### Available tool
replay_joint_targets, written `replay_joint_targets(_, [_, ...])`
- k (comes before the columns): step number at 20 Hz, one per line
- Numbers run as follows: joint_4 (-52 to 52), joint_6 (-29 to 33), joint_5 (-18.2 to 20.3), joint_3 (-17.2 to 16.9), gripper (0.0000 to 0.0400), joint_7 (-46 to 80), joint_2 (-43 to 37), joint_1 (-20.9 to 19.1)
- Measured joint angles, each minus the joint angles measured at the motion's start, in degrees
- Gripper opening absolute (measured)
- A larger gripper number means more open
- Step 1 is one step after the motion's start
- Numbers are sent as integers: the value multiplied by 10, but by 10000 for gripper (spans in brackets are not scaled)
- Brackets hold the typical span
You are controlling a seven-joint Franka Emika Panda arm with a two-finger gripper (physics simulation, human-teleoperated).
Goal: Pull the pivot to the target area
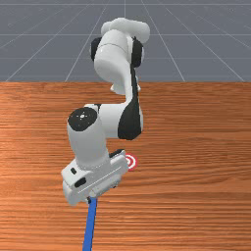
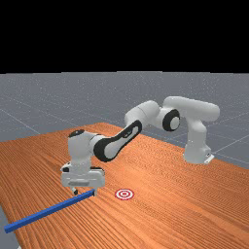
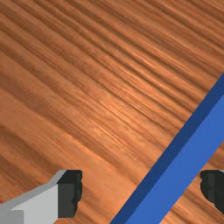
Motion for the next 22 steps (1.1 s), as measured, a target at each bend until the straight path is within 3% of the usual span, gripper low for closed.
replay_joint_targets(4, [2,11,4,-2,400,28,7,1])
replay_joint_targets(6, [22,3,-23,-14,400,-13,20,8])
replay_joint_targets(7, [43,-7,-4,1,400,-1,30,-2])
replay_joint_targets(16, [64,-29,-14,7,400,-62,37,-4])
replay_joint_targets(20, [32,-22,-14,7,400,-67,7,0])
replay_joint_targets(22, [-22,34,-7,6,400,-43,-10,2])
